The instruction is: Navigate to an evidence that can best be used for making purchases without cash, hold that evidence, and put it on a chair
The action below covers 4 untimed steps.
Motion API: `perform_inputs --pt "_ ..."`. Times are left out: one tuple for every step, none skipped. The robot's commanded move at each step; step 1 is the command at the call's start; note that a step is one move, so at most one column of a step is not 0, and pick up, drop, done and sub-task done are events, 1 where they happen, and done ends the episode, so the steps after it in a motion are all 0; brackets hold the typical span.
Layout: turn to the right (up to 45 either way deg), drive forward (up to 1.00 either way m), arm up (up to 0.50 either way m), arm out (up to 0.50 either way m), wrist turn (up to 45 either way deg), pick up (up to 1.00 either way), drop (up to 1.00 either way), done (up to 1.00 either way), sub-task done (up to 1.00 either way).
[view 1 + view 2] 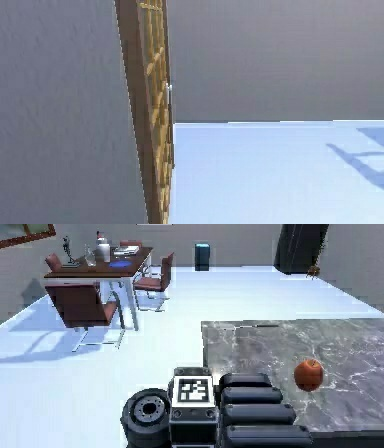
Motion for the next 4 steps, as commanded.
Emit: perform_inputs --pt "33.0 0.00 0.00 0.00 0.0 0.00 0.00 0.00 0.00" --pt "0.0 0.40 0.00 0.00 0.0 0.00 0.00 0.00 0.00" --pt "45.0 0.00 0.00 0.00 0.0 0.00 0.00 0.00 0.00" --pt "15.0 0.00 0.00 0.00 0.0 0.00 0.00 0.00 0.00"
